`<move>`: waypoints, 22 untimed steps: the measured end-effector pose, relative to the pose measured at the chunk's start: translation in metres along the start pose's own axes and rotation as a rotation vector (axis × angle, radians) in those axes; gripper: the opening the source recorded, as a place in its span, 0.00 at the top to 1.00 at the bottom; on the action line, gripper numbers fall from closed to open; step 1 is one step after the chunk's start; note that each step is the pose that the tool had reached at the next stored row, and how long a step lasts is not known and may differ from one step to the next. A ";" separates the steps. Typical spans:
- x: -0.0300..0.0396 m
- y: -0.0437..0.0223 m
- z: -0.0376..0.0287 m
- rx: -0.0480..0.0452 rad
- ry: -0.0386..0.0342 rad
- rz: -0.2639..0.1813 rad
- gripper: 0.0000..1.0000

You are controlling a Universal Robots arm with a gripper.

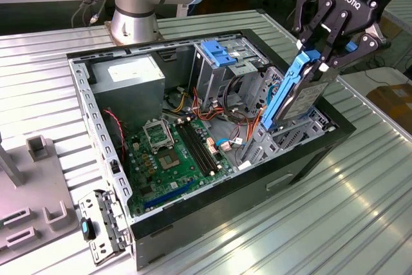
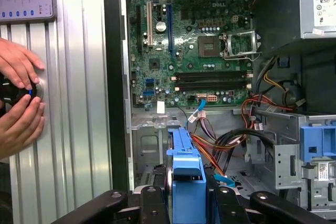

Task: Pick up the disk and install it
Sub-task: 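Insert the disk into the insertion slot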

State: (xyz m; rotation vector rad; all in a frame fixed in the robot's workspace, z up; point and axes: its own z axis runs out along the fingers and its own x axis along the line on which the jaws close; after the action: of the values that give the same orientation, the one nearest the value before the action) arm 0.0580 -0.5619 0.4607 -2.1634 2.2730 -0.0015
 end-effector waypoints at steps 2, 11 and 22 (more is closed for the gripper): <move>0.0010 -0.0002 0.0007 -0.0004 0.0002 0.000 0.63; 0.0028 -0.0019 0.0096 -0.0075 0.0003 0.000 0.63; 0.0027 -0.0042 0.0272 -0.0222 0.0011 0.000 0.63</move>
State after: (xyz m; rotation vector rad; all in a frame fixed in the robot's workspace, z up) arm 0.0621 -0.5647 0.4335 -2.1742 2.2848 0.0227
